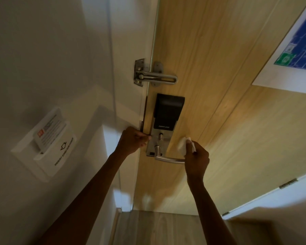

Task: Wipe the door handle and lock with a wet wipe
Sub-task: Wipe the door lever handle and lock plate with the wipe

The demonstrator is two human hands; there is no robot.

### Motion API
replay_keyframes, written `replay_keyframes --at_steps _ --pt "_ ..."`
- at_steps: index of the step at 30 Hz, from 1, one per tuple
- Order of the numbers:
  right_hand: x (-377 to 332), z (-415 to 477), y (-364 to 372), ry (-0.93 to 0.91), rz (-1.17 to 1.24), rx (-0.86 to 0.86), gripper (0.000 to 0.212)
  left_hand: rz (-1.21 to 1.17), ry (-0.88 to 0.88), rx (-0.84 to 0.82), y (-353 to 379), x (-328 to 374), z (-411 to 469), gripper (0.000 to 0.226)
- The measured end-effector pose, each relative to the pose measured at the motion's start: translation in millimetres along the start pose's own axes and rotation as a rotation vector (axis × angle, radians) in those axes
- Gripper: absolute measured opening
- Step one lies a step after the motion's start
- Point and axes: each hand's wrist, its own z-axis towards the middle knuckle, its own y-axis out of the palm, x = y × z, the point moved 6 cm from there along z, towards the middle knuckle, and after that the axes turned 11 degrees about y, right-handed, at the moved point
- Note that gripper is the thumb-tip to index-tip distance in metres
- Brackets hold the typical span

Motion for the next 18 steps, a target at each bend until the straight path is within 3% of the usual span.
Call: replay_keyframes --at_steps 3,6,8,12,15,18 --pt "0.3 -14.4 15.9 -0.098 -0.040 -0.105 0.011 0.001 0.008 -0.012 -0.1 -0.1 -0.2 0.020" --pt "16.9 -33.8 34.7 -0.305 -0.392 -0.296 0.013 0.014 0.005 -0.004 -0.4 2.7 -1.2 0.021" --pt "20.2 -39.7 37.2 -0.398 -0.496 -0.347 0.023 0.015 -0.013 0.004 -0.3 3.3 -1.4 0.021" --pt "8.4 -29.2 27.6 -0.312 -0.501 -0.311 0.031 0.030 -0.019 -0.001 -0.7 -0.3 0.5 0.022" --pt "9.6 -16.3 22.6 -0.281 -0.663 -0.269 0.015 0.034 -0.024 -0.001 -1.5 -2.9 1.9 0.023" --pt "6.7 -15.8 20.2 -0.259 -0.544 -0.285 0.011 0.050 -0.006 -0.014 -2.0 -3.8 2.5 0.024"
